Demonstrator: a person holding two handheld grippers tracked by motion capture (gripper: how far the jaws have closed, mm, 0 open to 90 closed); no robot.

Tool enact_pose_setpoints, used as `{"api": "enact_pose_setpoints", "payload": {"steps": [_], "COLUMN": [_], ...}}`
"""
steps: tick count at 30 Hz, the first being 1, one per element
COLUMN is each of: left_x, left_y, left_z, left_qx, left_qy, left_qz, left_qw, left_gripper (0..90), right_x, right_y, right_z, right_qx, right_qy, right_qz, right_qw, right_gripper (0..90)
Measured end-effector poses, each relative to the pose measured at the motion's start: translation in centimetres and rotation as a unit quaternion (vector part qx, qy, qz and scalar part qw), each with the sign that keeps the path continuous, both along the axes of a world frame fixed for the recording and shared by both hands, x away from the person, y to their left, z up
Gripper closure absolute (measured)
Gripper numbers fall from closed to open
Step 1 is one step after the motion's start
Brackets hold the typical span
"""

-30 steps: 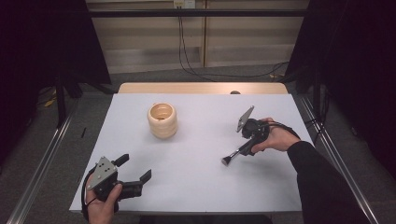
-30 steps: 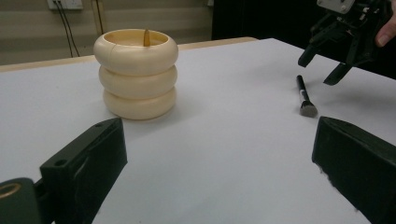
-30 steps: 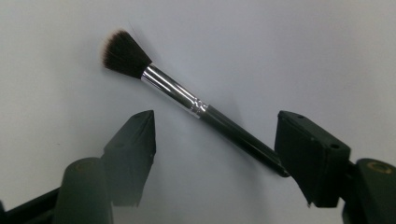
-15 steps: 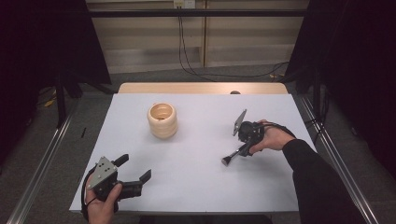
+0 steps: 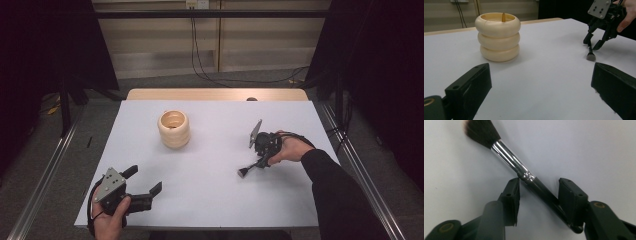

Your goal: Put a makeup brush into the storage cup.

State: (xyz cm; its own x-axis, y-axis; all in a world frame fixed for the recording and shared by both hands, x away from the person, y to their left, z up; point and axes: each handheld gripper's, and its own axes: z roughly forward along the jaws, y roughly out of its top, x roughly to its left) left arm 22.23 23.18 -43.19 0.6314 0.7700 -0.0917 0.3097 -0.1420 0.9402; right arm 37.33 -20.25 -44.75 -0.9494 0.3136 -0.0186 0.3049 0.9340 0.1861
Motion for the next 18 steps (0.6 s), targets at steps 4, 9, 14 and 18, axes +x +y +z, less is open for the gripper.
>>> {"api": "enact_pose_setpoints", "payload": {"steps": [4, 9, 14, 18], "left_x": [-0.01, -0.02, -0.07, -0.03], "left_y": [-0.05, -0.01, -0.01, 0.08], "left_z": [0.02, 0.01, 0.08, 0.05], "left_qx": [0.003, 0.002, 0.005, 0.004], "left_qy": [0.000, 0.000, -0.004, -0.003], "left_qz": [-0.001, -0.001, 0.001, 0.003], "left_qw": [1.0000, 1.0000, 1.0000, 1.0000], "left_gripper": [3.0, 3.0, 2.9, 2.8], "right_x": [0.13, 0.10, 0.05, -0.04], "right_y": [0.00, 0.06, 0.14, 0.21], "right_z": [-0.11, -0.15, -0.13, -0.06], "right_qx": [0.002, 0.004, 0.001, -0.003], "right_qy": [0.018, 0.023, 0.029, 0.038], "right_qz": [0.006, 0.010, 0.004, -0.005], "right_qw": [0.9998, 0.9997, 0.9996, 0.9993], "right_gripper": [63.3, 68.7, 73.9, 79.5]}}
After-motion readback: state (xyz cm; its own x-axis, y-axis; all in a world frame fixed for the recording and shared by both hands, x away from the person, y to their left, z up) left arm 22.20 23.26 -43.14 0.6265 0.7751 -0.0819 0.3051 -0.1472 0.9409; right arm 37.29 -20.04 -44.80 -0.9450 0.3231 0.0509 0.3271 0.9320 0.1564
